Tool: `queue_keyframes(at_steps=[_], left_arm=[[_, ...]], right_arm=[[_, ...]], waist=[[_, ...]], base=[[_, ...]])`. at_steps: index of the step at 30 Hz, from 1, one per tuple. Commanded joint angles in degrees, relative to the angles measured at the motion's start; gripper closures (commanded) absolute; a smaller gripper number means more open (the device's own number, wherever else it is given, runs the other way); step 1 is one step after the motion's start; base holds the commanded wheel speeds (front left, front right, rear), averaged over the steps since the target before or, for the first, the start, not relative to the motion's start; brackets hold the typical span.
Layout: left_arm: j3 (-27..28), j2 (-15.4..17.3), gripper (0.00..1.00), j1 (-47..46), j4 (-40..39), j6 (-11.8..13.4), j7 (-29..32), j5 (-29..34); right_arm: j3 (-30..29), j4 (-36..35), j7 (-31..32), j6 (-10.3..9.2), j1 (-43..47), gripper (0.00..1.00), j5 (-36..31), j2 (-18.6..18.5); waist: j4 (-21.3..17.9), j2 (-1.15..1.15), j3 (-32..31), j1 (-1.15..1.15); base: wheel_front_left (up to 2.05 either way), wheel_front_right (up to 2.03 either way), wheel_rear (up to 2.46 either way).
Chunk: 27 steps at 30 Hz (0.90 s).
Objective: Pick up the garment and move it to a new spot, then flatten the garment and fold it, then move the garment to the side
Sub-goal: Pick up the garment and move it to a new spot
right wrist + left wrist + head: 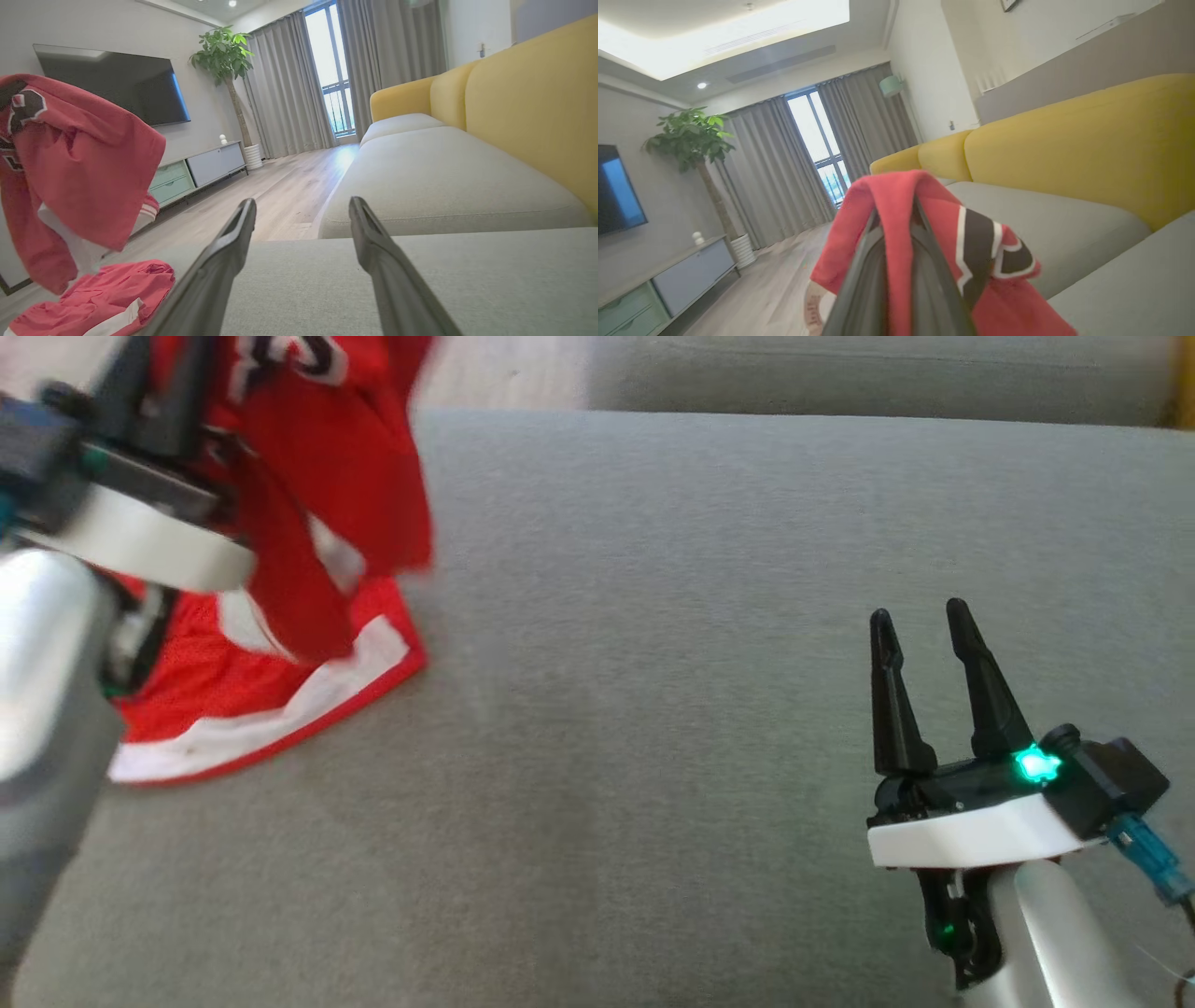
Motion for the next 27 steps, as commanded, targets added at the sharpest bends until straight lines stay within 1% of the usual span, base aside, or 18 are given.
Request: queue_keyframes(at_steps=[1,5,9,13,17,19,20,23,24,25,27], left_arm=[[2.2,2.3,1.0,-2.8,-2.9,0.7,0.5,0.8],[0.2,0.8,1.0,-1.6,-9.9,2.0,3.8,1.0],[-2.3,-1.0,1.0,-1.4,-15.3,2.0,7.3,0.9],[-4.6,-3.0,1.0,-1.5,-18.2,2.0,9.7,1.0],[-7.0,-4.6,1.0,-2.8,-17.4,1.3,10.9,2.0],[-8.2,-5.5,1.0,-3.9,-15.7,0.3,11.0,2.4],[-9.5,-6.3,1.0,-5.2,-13.3,-0.9,10.9,2.8],[-11.4,-7.1,1.0,-7.9,-8.4,-2.7,9.3,3.8],[-12.1,-7.3,0.95,-8.8,-6.4,-3.2,8.5,3.9],[-13.2,-7.4,0.0,-9.9,-4.3,-3.6,7.7,4.8],[-14.9,-7.5,0.0,-12.1,0.5,-4.1,6.3,6.1]], right_arm=[[1.1,-2.0,-0.4,0.44,-0.6,0.0,0.4,-0.1],[0.8,-2.1,-0.4,0.44,-1.1,0.0,1.4,-0.1],[0.8,-2.4,-0.4,0.44,-1.4,0.0,2.2,-0.1],[0.7,-3.0,-0.4,0.44,-2.0,0.0,2.9,-0.1],[1.2,-3.7,-0.4,0.44,-2.9,0.0,3.7,-0.1],[1.6,-4.1,-0.4,0.44,-3.5,0.0,4.2,-0.1],[2.1,-4.5,-0.4,0.44,-4.3,0.0,5.0,-0.1],[2.8,-5.1,-0.4,0.44,-5.3,0.0,6.3,-0.1],[2.9,-5.3,-0.4,0.44,-5.6,0.0,6.8,-0.1],[2.7,-5.4,-0.4,0.44,-5.6,0.0,7.2,-0.1],[2.4,-5.5,-0.4,0.44,-5.6,0.0,8.0,-0.1]], waist=[[-1.9,0.0,-0.7,0.01],[-5.8,0.0,-1.0,0.01],[-10.0,0.0,-0.8,0.01],[-14.7,0.0,0.4,0.01],[-19.5,0.0,2.6,0.01],[-21.8,0.0,4.0,0.01],[-24.1,0.0,5.6,0.01],[-27.0,0.0,7.8,0.01],[-27.7,0.0,8.4,0.01],[-28.1,0.0,8.8,0.01],[-28.6,0.0,9.8,0.01]], base=[[0.0,0.0,0.0],[0.0,0.0,0.0],[0.0,0.0,0.0],[0.0,0.0,0.0],[0.0,0.0,0.0],[0.0,0.0,0.0],[0.0,0.0,0.0],[0.0,0.0,0.0],[0.0,0.0,0.0],[0.0,0.0,0.0],[0.0,0.0,0.0]])
